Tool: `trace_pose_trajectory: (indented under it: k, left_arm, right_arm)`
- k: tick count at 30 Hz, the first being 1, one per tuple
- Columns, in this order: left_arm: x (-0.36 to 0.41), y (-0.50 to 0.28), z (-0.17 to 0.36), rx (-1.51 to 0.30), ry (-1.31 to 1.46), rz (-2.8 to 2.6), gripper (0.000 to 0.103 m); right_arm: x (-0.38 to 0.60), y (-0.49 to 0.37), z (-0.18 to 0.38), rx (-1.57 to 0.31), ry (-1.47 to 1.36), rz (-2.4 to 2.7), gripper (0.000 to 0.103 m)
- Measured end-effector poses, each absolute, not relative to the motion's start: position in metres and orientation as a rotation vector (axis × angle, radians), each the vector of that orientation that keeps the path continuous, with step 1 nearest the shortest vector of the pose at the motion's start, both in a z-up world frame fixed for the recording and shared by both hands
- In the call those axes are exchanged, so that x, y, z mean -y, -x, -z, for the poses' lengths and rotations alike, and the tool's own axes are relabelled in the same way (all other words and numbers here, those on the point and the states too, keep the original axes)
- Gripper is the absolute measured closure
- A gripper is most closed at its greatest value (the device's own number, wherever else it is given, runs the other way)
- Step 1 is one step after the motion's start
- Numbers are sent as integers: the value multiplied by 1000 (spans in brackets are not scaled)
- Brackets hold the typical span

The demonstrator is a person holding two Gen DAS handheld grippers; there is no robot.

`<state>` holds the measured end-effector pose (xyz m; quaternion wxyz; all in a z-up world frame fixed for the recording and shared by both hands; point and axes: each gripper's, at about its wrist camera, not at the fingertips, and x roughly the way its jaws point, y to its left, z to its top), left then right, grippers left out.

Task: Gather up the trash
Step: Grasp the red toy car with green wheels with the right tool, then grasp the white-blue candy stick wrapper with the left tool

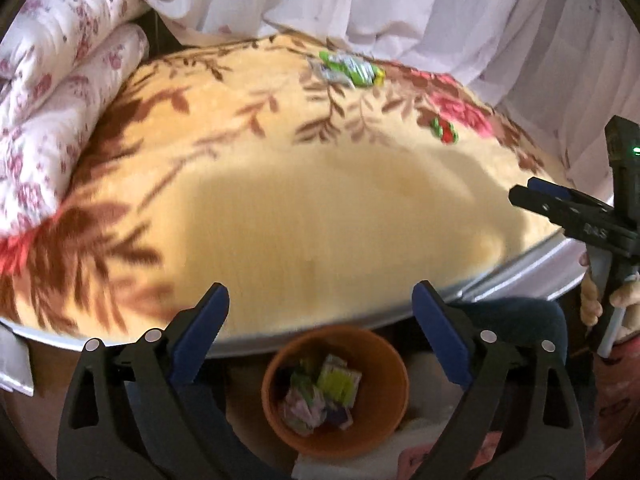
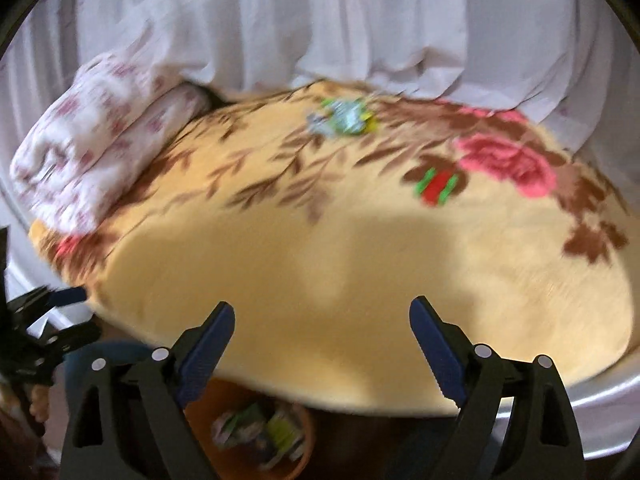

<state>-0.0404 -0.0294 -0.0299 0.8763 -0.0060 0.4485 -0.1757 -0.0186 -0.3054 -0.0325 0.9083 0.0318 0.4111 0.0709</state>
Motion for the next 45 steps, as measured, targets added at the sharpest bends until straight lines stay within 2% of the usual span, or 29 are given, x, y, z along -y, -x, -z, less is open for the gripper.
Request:
trace_pose_trajectory:
  k: [9,24,25,26,27,29,32,45]
  left_arm:
    - [43,-8,16,-908,25,364,12]
    - [68,-94,22,-918,29,358,12]
    - [71,-99,23,-915,30,359,12]
    - [73,-102,23,-914,29,359,12]
    - [75,-107,23,-914,29,359,12]
    - [79,-114,24,-915,35,358,12]
    - [84,-120,25,-914,36,360,12]
    - [93,-133,24,-916,58,354,12]
  right_arm:
    - [345,-71,41,-862,-116,-7,15]
    - [384,-179,98,-984,-189,129,16]
    - [386,-183,100,-989,-190,134,18]
    - [387,-185,102,-991,-189,144,26]
    - [388,-187,104,-996,-189,149,41]
    - [391,-191,111,-1024,-210,139,55]
    - [393,-186,110,-1005,-222,139,65]
    - [395,-153,84,-933,-249,90,66]
